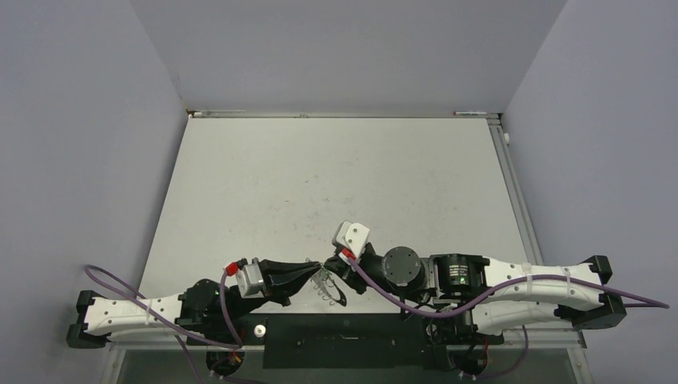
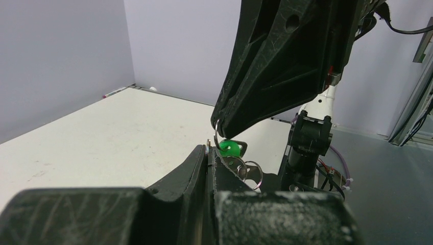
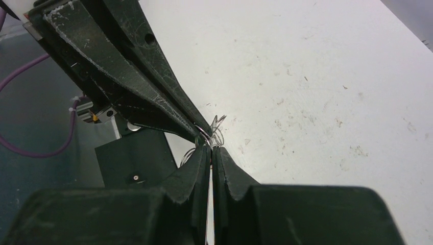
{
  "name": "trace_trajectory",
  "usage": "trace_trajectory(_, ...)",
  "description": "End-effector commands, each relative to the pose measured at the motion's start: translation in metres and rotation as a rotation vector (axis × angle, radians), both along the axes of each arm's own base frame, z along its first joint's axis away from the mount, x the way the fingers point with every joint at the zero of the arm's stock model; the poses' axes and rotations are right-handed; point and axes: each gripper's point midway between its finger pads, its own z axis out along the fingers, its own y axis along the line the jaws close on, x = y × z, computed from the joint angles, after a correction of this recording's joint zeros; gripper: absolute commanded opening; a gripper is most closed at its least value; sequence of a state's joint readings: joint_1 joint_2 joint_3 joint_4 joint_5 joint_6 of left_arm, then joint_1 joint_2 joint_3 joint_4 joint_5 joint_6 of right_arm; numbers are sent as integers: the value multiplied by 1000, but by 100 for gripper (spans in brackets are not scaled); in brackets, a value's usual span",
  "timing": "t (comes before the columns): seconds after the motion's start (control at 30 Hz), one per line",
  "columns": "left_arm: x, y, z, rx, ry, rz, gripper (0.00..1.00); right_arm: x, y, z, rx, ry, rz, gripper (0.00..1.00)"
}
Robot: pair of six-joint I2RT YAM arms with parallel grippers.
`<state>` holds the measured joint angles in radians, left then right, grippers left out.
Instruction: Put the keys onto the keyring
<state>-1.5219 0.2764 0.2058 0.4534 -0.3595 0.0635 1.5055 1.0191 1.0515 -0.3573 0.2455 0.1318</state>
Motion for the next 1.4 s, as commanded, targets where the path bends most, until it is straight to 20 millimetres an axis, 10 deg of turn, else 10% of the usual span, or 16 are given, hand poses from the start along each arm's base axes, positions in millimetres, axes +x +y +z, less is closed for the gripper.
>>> trace_trajectory(0.0,-5,3,21,-68,-8,-31,0,15,-1,31,88,-25,-87,5)
trace_trajectory(0.6,-5,3,23,-85,-9,-28,0,13,6,7,57,23,-85,5)
trace_trajectory(1.37,3,6,22,-109,0,21,0,8,3,24,131,-2,-40,5)
